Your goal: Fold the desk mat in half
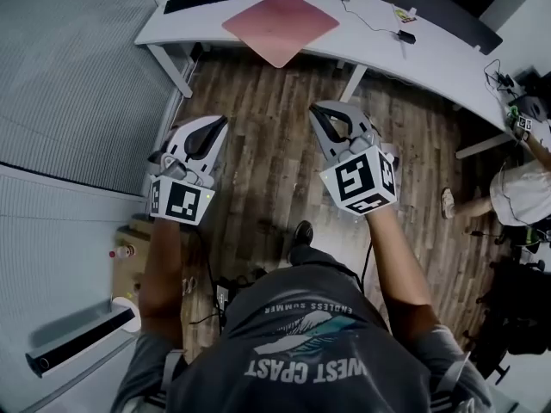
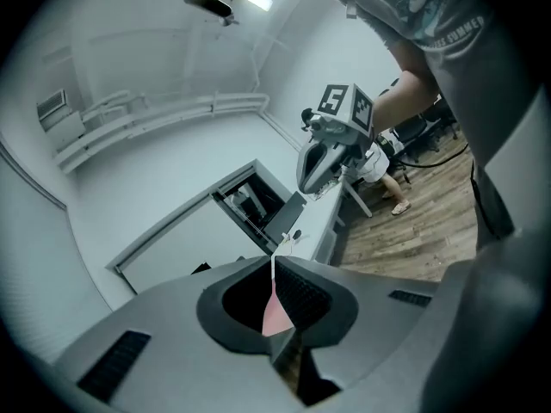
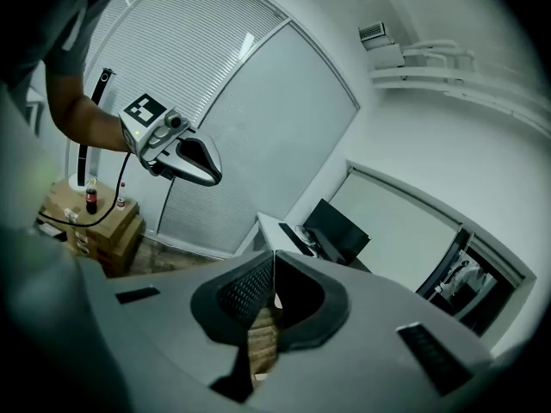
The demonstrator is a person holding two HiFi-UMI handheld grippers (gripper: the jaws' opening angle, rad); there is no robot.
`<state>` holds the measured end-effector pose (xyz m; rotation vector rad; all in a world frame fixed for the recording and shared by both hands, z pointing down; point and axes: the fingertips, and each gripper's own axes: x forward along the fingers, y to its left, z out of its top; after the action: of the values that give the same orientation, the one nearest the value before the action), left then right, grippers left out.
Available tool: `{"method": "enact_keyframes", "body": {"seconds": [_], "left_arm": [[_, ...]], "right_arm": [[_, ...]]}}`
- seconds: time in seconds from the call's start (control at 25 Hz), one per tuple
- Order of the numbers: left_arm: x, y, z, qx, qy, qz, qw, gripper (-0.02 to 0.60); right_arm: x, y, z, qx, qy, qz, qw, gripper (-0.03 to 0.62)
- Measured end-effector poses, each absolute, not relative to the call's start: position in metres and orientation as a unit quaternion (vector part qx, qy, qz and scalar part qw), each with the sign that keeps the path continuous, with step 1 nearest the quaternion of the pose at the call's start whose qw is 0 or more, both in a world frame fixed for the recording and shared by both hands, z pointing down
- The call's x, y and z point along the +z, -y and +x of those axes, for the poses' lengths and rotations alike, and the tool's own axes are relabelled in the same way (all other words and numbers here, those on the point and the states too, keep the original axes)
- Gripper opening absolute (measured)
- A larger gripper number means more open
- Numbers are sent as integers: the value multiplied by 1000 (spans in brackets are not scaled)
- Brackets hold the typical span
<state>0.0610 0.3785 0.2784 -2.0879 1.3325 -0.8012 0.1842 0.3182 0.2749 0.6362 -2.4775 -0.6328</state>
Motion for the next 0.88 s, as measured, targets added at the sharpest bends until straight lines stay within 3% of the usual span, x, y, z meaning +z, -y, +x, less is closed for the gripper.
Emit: {"method": "enact_keyframes", "body": {"seconds": [0.88], "left_arm": [[281, -238, 90, -327, -521, -747, 254, 26]], "right_arm": [[280, -162, 203, -229, 928, 189, 225, 28]]}}
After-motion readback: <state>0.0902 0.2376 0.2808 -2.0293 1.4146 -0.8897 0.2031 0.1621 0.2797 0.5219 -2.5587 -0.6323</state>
